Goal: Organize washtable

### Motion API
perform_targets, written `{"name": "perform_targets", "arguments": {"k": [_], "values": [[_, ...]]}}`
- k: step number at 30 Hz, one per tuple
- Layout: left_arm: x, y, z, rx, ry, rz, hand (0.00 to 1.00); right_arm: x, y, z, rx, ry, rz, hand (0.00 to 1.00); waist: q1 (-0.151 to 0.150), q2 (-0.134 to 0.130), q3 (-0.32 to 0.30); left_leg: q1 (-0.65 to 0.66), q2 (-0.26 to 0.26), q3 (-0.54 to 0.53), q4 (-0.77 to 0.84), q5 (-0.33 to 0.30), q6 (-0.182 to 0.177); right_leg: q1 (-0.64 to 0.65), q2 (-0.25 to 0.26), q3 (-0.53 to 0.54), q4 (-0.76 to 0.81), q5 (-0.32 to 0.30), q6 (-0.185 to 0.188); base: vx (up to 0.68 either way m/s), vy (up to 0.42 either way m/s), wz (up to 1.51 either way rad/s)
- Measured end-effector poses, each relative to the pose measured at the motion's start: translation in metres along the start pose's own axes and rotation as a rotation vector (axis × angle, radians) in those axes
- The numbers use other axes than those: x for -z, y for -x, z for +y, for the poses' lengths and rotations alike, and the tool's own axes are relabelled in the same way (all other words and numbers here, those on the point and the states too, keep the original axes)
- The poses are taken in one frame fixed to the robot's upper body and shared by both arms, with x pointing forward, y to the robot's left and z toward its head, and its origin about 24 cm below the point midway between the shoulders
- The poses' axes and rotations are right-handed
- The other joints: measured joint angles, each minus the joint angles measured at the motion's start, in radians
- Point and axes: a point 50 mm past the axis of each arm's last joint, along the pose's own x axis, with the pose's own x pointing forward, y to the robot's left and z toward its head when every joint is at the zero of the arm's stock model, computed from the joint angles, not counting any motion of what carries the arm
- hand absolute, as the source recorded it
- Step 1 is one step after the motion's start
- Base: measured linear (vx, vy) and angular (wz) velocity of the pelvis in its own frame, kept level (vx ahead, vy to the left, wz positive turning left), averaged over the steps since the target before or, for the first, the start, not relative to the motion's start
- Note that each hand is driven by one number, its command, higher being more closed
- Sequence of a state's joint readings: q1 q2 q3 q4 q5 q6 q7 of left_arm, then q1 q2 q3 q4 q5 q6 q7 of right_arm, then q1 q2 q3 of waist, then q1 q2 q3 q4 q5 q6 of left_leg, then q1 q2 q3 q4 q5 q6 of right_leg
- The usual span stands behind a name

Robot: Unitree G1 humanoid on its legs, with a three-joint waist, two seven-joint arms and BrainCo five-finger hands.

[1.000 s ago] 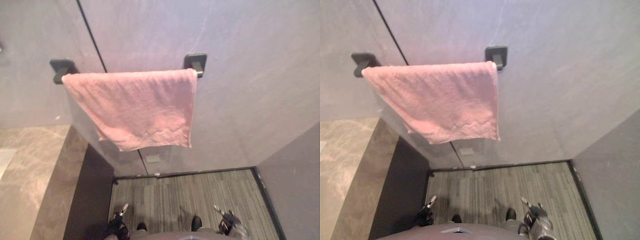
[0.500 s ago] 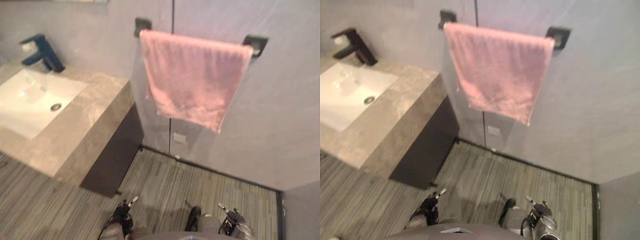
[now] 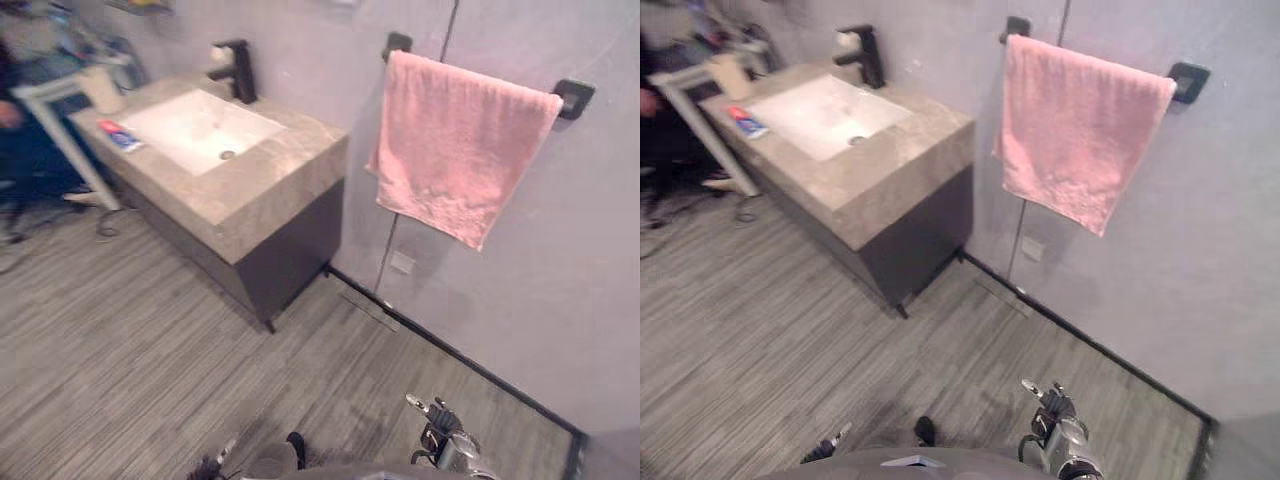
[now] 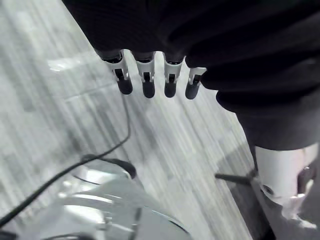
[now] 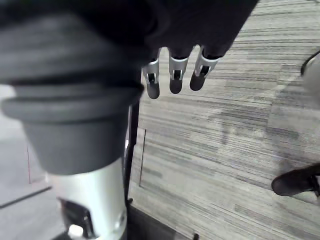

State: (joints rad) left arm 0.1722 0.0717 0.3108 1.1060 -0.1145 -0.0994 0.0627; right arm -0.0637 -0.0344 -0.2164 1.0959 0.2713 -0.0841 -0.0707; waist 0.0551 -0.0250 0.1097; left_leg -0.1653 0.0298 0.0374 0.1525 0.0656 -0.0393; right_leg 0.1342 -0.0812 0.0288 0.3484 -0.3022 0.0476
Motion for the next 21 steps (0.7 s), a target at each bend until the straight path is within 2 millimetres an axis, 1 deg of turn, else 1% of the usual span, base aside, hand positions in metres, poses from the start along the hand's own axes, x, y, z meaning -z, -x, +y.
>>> {"name": "perform_targets", "arguments": {"k": [1,2,3,4,5,6,7,8,9,10,11,12,13,14,15,16,18,19,21], "values": [[0.000,0.000,-0.001,-0.005,0.017,0.000,0.00,-0.003,-0.001,0.004,-0.011,0.018,-0.011,0.00,0.002,0.004,0.000,-0.019,0.003,-0.016,-0.021,0.023,-0.002,0.002,0.007,-0.017,-0.040,-0.008,0.000,-0.48,-0.107,0.81],[-0.001,0.000,-0.001,-0.017,0.048,-0.004,0.00,-0.010,-0.002,0.011,-0.034,0.049,-0.034,0.00,0.006,0.012,0.008,-0.040,0.010,-0.047,-0.073,0.074,-0.014,0.010,0.028,-0.037,-0.117,-0.034,-0.022,-0.46,-0.075,0.68],[0.001,0.001,-0.005,-0.014,0.057,0.001,0.00,-0.014,-0.003,0.010,-0.028,0.058,-0.051,0.00,0.003,0.039,0.030,-0.039,0.031,-0.072,-0.103,0.094,-0.025,0.011,0.062,-0.065,-0.128,-0.015,-0.028,-0.53,-0.078,0.88],[0.000,0.001,-0.008,-0.012,0.074,-0.011,0.00,-0.010,-0.002,0.007,-0.020,0.058,-0.042,0.00,0.000,0.048,0.044,-0.032,0.050,-0.071,-0.141,0.069,-0.044,0.007,0.080,-0.106,-0.126,0.000,-0.045,-0.48,-0.052,0.93],[-0.001,0.001,-0.007,-0.016,0.078,-0.015,0.00,-0.002,0.000,0.002,-0.006,0.055,-0.021,0.00,-0.003,0.031,0.056,-0.039,0.062,-0.031,-0.137,0.041,-0.053,0.001,0.074,-0.146,-0.122,0.016,-0.064,-0.35,-0.045,0.74],[-0.001,0.001,-0.005,-0.020,0.081,-0.015,0.00,0.002,0.001,-0.001,0.002,0.050,-0.010,0.00,-0.001,0.027,0.059,-0.049,0.064,-0.004,-0.090,0.038,-0.040,-0.010,0.064,-0.162,-0.112,0.019,-0.069,-0.22,-0.011,0.53],[0.000,0.001,-0.004,-0.023,0.081,-0.014,0.00,0.007,0.002,-0.006,0.022,0.035,0.002,0.00,-0.004,0.022,0.060,-0.069,0.061,0.032,0.022,0.021,-0.015,-0.025,0.043,-0.185,-0.099,0.025,-0.069,-0.18,0.036,0.34],[0.000,0.001,-0.003,-0.024,0.075,-0.014,0.00,0.010,0.003,-0.018,0.059,0.023,0.009,0.00,-0.010,0.017,0.061,-0.068,0.061,0.080,0.179,-0.013,0.014,-0.043,0.013,-0.204,-0.094,0.042,-0.062,-0.07,0.046,0.48],[-0.001,0.001,-0.004,-0.024,0.073,-0.016,0.00,0.014,0.005,-0.026,0.082,0.016,0.019,0.00,-0.023,0.017,0.061,-0.049,0.070,0.107,0.284,-0.086,0.010,-0.064,-0.014,-0.224,-0.095,0.061,-0.051,0.02,0.020,0.51],[-0.003,0.000,-0.005,-0.020,0.074,-0.022,0.00,0.016,0.006,-0.032,0.098,0.010,0.026,0.00,-0.030,0.019,0.062,-0.032,0.084,0.121,0.316,-0.124,0.005,-0.072,-0.023,-0.242,-0.098,0.074,-0.046,0.24,-0.027,0.80],[-0.008,-0.001,-0.006,-0.016,0.072,-0.033,0.00,0.023,0.009,-0.041,0.130,-0.016,0.048,0.00,-0.049,0.022,0.062,0.003,0.124,0.141,0.367,-0.181,-0.010,-0.086,-0.037,-0.277,-0.107,0.093,-0.037,0.28,-0.047,0.90],[-0.010,-0.002,-0.007,-0.014,0.069,-0.038,0.00,0.031,0.012,-0.047,0.155,-0.044,0.073,0.00,-0.059,0.023,0.062,0.045,0.157,0.151,0.361,-0.212,-0.022,-0.085,-0.044,-0.302,-0.113,0.107,-0.023,0.27,-0.016,1.00],[-0.012,-0.002,-0.007,-0.010,0.044,-0.044,0.00,0.036,0.014,-0.054,0.189,-0.090,0.090,0.00,-0.065,0.030,0.058,0.127,0.167,0.151,0.221,-0.222,-0.102,-0.093,-0.049,-0.319,-0.125,0.128,-0.004,0.15,0.049,0.67],[-0.013,-0.002,-0.008,-0.003,0.037,-0.045,0.00,0.037,0.015,-0.057,0.200,-0.100,0.094,0.00,-0.067,0.045,0.048,0.173,0.157,0.146,0.103,-0.223,-0.143,-0.099,-0.049,-0.322,-0.138,0.140,0.006,0.05,0.199,0.62],[-0.019,-0.004,-0.009,0.002,0.020,-0.060,0.00,0.042,0.016,-0.055,0.205,-0.129,0.107,0.00,-0.076,0.017,0.047,0.225,0.110,0.143,-0.056,-0.169,-0.098,-0.102,-0.065,-0.329,-0.170,0.165,0.029,-0.04,0.273,0.61],[-0.027,-0.005,-0.008,0.007,-0.019,-0.079,0.00,0.049,0.018,-0.052,0.203,-0.149,0.124,0.00,-0.079,0.001,0.040,0.234,0.075,0.125,-0.135,-0.116,-0.077,-0.104,-0.087,-0.346,-0.200,0.194,0.042,-0.05,0.272,0.56],[-0.030,-0.006,-0.006,0.018,-0.088,-0.090,0.00,0.056,0.021,-0.053,0.207,-0.154,0.156,0.00,-0.076,-0.020,0.028,0.268,0.034,0.114,-0.204,-0.076,-0.050,-0.096,-0.120,-0.346,-0.209,0.211,0.063,-0.05,0.211,0.23],[-0.031,-0.006,-0.007,0.026,-0.116,-0.094,0.00,0.058,0.021,-0.054,0.209,-0.154,0.164,0.00,-0.078,-0.022,0.025,0.283,0.010,0.110,-0.228,-0.065,-0.034,-0.093,-0.140,-0.346,-0.206,0.217,0.073,-0.06,0.196,0.09],[-0.034,-0.006,-0.010,0.042,-0.152,-0.104,0.00,0.057,0.021,-0.053,0.207,-0.150,0.159,0.00,-0.079,-0.019,0.022,0.279,-0.019,0.103,-0.252,-0.056,-0.019,-0.099,-0.169,-0.346,-0.207,0.221,0.081,-0.06,0.165,0.11]]}}
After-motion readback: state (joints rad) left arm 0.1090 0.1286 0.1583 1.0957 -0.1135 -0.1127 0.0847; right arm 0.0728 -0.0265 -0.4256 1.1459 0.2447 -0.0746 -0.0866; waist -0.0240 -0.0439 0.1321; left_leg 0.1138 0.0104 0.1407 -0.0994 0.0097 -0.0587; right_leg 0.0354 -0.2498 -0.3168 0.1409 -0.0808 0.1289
